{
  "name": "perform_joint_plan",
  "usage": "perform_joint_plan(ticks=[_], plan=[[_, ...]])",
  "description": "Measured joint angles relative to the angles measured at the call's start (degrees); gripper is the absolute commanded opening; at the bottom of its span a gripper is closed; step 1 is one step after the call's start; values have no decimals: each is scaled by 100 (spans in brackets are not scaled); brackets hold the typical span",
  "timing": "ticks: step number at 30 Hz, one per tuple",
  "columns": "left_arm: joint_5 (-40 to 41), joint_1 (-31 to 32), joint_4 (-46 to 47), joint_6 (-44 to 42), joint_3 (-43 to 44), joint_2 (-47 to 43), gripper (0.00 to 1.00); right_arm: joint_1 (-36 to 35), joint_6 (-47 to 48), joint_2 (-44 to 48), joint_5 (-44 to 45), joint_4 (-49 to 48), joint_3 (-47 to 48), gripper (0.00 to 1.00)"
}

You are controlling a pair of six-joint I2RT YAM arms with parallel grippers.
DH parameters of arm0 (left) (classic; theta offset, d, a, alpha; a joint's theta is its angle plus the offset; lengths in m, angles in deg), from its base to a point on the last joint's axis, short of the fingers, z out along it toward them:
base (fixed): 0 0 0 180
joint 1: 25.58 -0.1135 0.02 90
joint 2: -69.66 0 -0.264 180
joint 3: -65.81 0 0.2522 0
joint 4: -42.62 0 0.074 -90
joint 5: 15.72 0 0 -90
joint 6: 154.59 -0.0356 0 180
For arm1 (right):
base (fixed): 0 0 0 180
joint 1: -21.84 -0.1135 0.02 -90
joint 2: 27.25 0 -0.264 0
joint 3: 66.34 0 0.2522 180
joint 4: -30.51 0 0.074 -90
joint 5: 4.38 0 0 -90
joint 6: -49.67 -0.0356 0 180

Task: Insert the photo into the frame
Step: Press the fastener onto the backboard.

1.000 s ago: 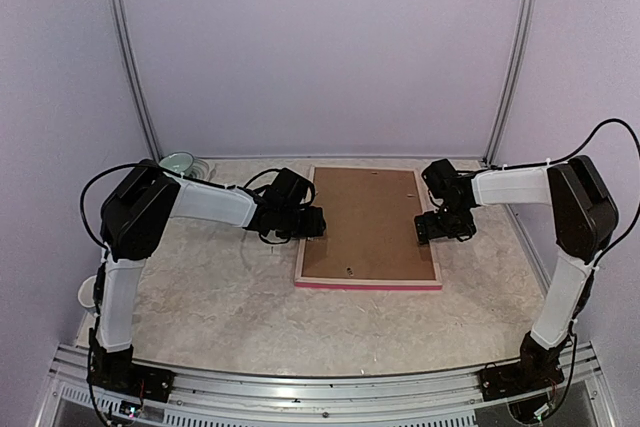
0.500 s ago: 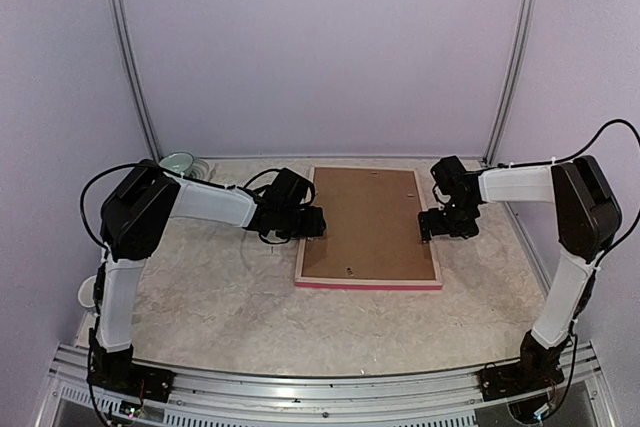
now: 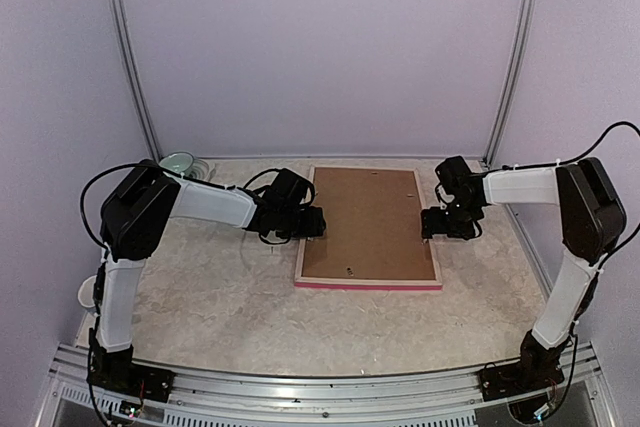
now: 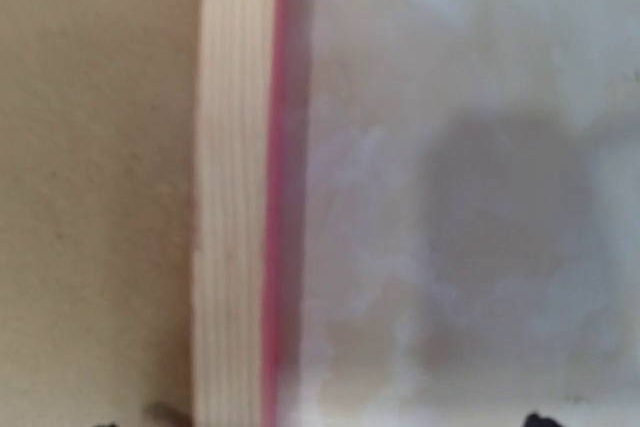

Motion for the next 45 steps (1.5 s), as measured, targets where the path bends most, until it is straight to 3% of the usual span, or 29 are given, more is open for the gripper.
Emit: perform_joint_plan(ticks=[22, 29, 45], plan=[[-2, 0, 79, 2, -37, -4, 68, 20, -254, -48, -442, -345, -295, 52], [-2, 0, 92, 4, -39, -2, 68, 35, -269, -48, -435, -393, -313, 60], [-2, 0, 107, 20, -50, -4, 68, 52, -282, 9, -101, -289, -249, 59]])
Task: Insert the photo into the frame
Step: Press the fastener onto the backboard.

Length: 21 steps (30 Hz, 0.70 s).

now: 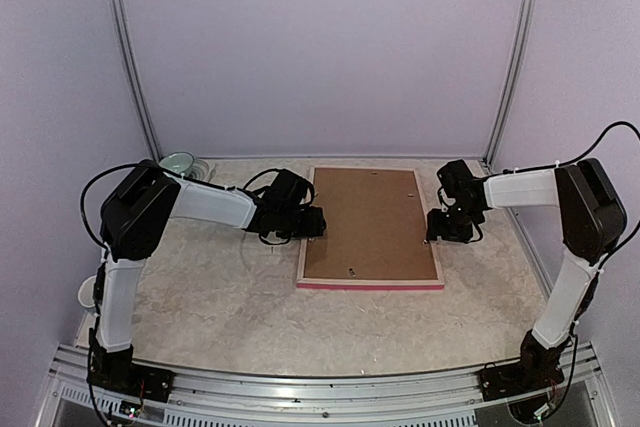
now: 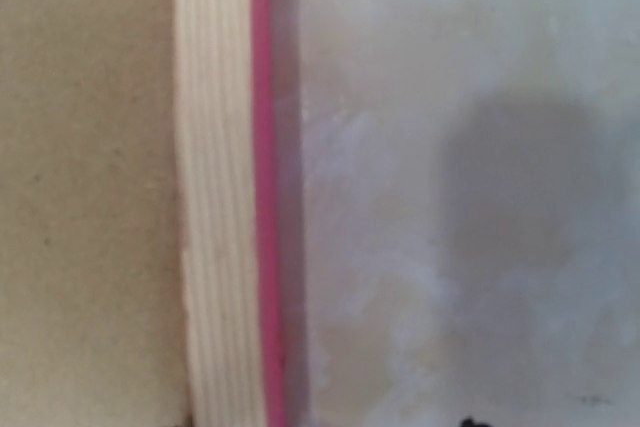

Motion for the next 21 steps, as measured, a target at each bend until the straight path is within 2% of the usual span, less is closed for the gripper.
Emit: perform_joint_plan(ticks=[21], plan=[[-17, 0, 4, 20, 0, 0, 68, -2, 170, -199, 39, 13, 157, 56]])
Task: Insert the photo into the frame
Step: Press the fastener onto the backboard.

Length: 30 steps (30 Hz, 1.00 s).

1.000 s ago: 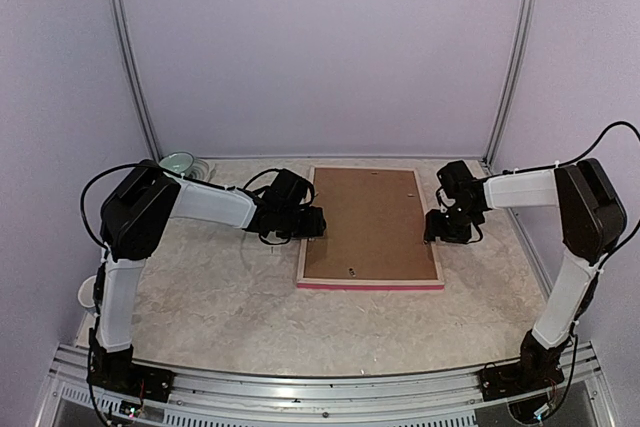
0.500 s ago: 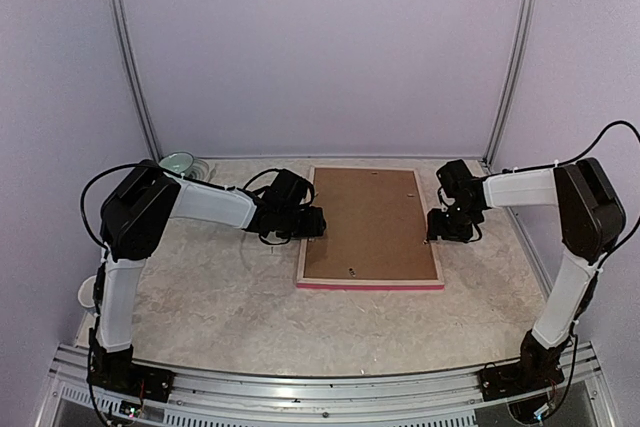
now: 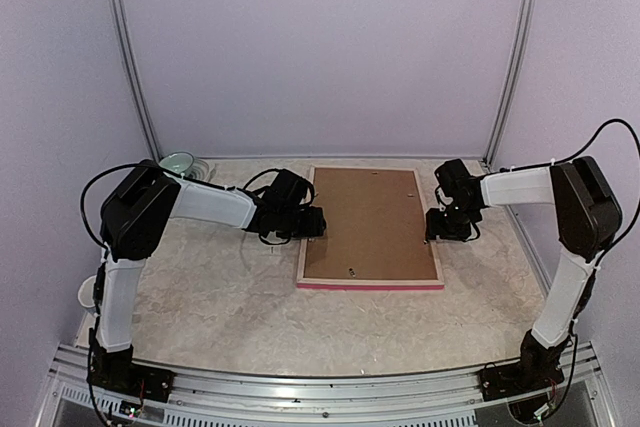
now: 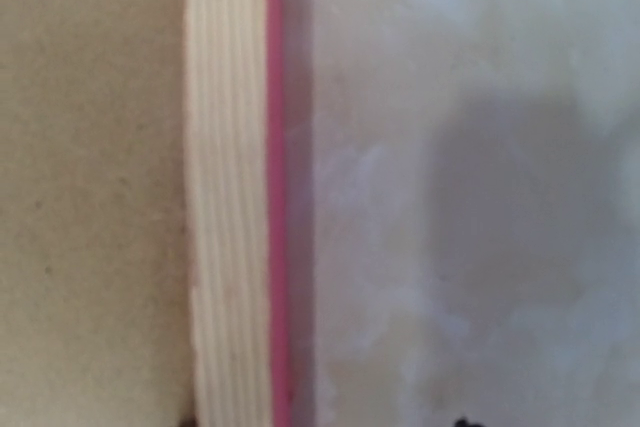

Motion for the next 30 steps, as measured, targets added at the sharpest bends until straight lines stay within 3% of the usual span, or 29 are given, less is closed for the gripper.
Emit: perform_joint_plan(ticks=[17, 30], plan=[[-2, 0, 2, 4, 0, 2, 68, -157, 1156, -330, 70, 1025, 791, 55], [-4, 0, 7, 7, 0, 2, 68, -210, 1353, -448, 103, 1200, 957, 55]])
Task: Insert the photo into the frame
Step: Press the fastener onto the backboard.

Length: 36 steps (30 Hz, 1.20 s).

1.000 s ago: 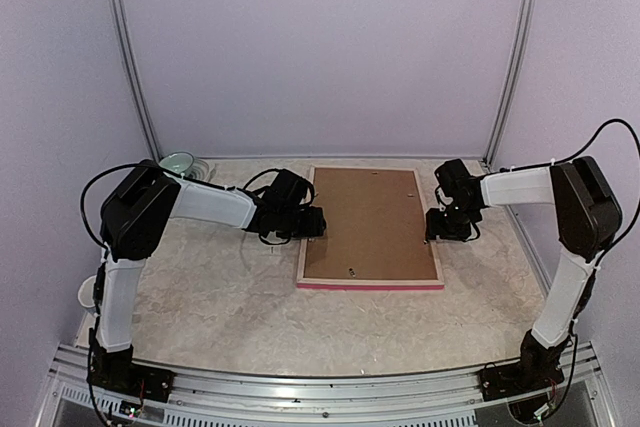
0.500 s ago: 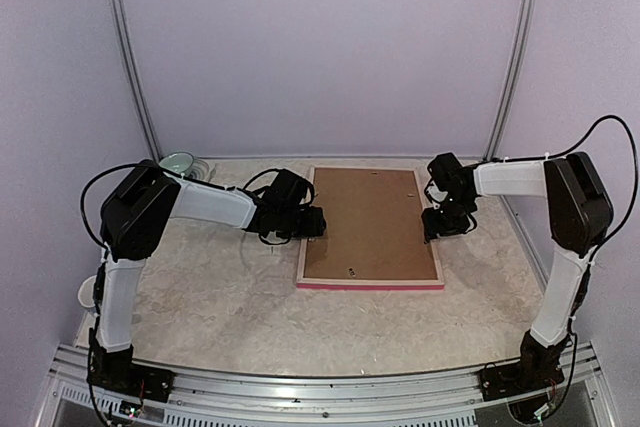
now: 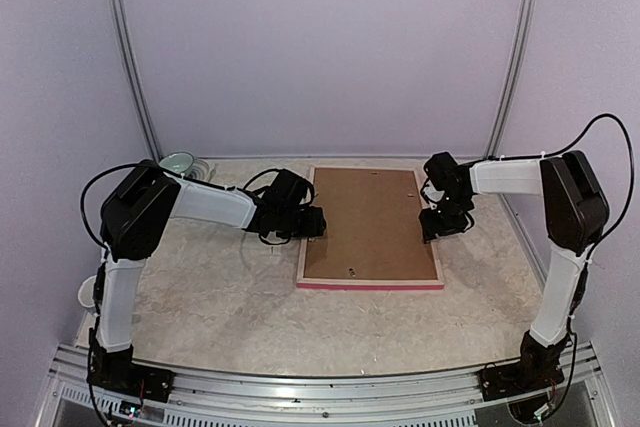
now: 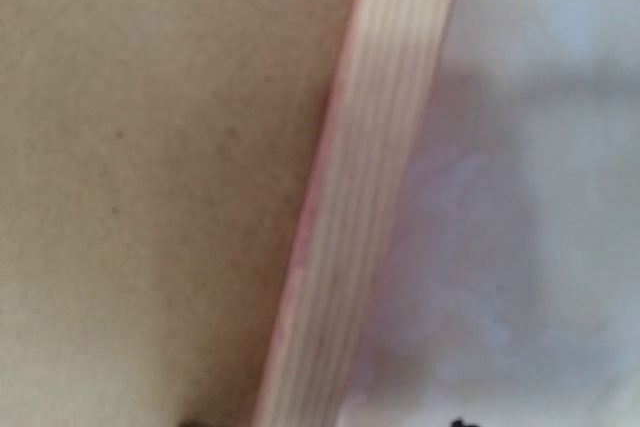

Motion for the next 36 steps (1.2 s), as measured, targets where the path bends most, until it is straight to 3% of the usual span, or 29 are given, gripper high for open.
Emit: perform_joint_plan(ticks=[11, 32, 36], plan=[[2, 0, 20, 0, -13, 0, 68, 0, -28, -199, 289, 66, 286, 55], [0, 0, 26, 39, -13, -2, 68, 0, -42, 33, 90, -87, -70, 54], [2, 0, 26, 42, -13, 0, 68, 0, -22, 33, 96, -83, -68, 48]])
